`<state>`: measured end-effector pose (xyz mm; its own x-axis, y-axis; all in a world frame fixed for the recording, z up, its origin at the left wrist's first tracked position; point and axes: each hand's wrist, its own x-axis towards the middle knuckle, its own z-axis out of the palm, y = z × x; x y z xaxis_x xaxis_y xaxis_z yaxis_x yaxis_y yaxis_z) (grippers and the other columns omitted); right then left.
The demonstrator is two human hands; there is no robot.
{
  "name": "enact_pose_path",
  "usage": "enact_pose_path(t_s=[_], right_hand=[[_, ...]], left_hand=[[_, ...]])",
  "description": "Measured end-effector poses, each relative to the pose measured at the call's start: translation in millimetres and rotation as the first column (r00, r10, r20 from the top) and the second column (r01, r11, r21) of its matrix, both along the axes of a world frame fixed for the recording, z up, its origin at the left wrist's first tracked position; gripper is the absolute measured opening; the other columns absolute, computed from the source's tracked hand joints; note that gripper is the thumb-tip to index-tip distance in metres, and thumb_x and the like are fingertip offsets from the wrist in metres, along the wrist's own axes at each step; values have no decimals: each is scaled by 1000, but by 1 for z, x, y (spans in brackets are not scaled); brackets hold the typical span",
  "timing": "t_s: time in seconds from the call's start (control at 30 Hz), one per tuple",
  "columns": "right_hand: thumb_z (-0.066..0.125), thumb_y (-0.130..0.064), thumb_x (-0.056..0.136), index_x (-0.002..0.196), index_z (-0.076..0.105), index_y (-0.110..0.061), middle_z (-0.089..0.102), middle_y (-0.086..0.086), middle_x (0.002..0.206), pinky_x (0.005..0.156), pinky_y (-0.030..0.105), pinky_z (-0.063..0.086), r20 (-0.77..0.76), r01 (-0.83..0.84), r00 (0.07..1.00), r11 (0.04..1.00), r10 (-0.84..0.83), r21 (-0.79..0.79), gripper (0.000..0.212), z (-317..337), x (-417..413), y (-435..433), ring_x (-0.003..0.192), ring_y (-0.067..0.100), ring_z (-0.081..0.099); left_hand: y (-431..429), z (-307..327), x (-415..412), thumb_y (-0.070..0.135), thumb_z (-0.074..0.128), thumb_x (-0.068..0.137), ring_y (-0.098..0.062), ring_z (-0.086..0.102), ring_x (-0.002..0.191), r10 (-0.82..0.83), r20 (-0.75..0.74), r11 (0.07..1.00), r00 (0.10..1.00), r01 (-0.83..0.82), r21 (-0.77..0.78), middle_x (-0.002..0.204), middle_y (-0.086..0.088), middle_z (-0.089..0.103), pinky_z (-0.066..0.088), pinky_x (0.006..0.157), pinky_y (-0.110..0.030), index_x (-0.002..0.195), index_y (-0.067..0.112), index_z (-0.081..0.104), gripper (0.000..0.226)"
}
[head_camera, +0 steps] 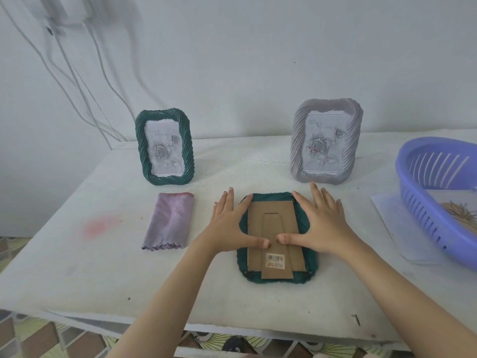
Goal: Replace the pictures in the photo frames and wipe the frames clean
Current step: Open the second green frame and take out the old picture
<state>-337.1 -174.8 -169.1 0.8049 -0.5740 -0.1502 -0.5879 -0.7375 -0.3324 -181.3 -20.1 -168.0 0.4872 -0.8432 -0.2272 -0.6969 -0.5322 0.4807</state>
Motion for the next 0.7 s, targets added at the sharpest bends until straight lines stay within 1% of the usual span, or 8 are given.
enact_pose_path(t_s=[0.13,0.33,0.4,0.53,0.63,0.7], right_hand=[[36,-91,41,144,-4,-42,-24,2,153,112,54,-9,-29,4,1000,1000,-3,26,121,-2,0,-2,142,27,-18],[39,-91,41,140,2,-52,-23,0,154,112,54,-9,2,-2,1000,999,1,49,113,-4,0,-3,142,28,-16],[40,-91,39,140,3,-51,-23,0,154,112,54,-10,1,-7,1000,998,7,60,115,-4,0,-4,142,28,-16],[41,-91,37,142,-2,-48,-26,2,153,112,55,-11,-36,-2,999,996,5,90,122,-3,3,-5,141,29,-20],[45,-89,38,142,2,-47,-24,2,153,111,56,-10,-30,-5,1000,995,9,102,121,-1,5,-6,141,29,-18],[50,-87,41,141,7,-47,-22,2,154,111,56,-10,-19,-7,1000,994,9,109,116,-1,5,-5,142,29,-17]], left_hand=[[0,-2,2,67,68,61,-21,-33,136,-8,-4,1000,1000,8,14,150,-6,-33,-13,112,-41,144,42,-7,114],[-3,-3,4,64,74,55,-23,-27,139,17,-42,999,999,-18,-27,153,-4,-26,-5,114,-47,141,47,6,111],[-5,-1,5,62,77,54,-23,-27,139,21,-55,999,998,-22,-29,153,-4,-25,-4,114,-48,139,47,10,110],[-8,0,6,59,80,53,-24,-26,139,27,-74,999,997,-29,-20,153,-4,-24,-3,114,-48,136,46,14,107],[-8,0,6,58,80,53,-25,-26,140,32,-80,999,996,-34,-21,153,-5,-24,-4,115,-48,135,47,15,105],[-8,0,6,58,80,53,-25,-25,140,35,-79,999,996,-37,-23,153,-4,-24,-3,115,-48,134,47,17,103]])
